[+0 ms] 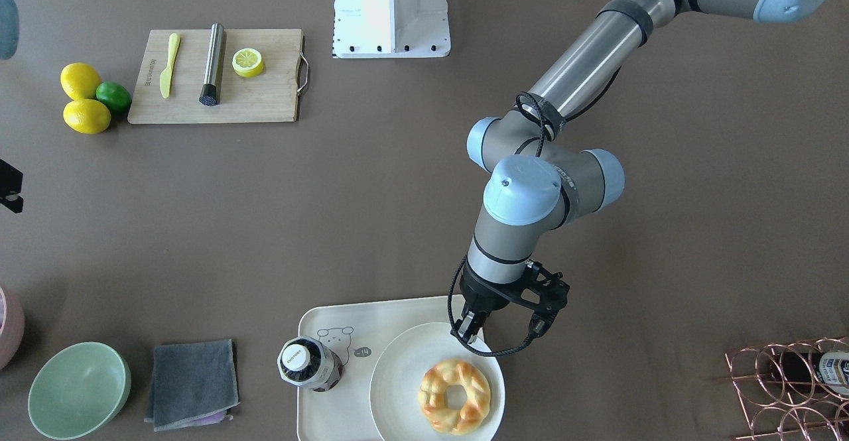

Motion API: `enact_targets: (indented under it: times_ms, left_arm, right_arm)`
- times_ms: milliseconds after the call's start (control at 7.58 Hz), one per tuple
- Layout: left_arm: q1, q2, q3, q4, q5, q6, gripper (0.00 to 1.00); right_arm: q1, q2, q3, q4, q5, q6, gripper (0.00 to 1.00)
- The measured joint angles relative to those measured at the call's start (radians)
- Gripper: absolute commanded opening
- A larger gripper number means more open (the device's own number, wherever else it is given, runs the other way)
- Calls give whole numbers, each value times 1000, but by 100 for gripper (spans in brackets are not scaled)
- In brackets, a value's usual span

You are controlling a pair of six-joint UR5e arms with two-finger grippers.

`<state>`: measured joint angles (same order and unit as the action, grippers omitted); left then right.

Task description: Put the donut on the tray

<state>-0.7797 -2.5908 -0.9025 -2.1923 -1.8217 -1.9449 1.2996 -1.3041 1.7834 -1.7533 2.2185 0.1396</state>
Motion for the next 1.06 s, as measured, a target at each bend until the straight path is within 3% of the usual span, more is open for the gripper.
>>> enact_targets:
  times_ms: [264,528,792,1056]
  left_arm:
    - [12,32,-73,-3,-9,107,99]
    - [-12,179,-283,32,-114,190,99]
    - [-87,386,-540,151,-269,378,99]
    - [-198,653,-822,368,-340,753,99]
  right_arm:
    - [41,-32,-23,0,10,-80,100]
    - [74,-66,-37,0,9,-122,100]
    - [109,-99,-81,0,4,-132,100]
    - [154,-108,-153,0,6,-177,100]
